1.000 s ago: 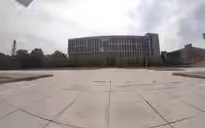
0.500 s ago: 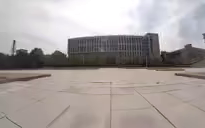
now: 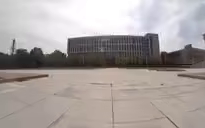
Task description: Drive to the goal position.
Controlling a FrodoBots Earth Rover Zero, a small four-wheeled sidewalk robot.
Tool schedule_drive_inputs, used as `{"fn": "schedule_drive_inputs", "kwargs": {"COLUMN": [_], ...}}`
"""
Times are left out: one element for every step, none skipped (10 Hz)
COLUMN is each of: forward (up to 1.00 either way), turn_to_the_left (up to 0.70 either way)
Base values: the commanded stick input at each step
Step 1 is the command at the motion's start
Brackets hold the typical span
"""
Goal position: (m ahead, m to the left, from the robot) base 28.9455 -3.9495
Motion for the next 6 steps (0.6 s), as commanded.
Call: {"fn": "schedule_drive_inputs", "kwargs": {"forward": [0.7,0.7,0.7,0.7,0.7,0.7], "turn_to_the_left": [0.0,0.0,0.0,0.0,0.0,0.0]}}
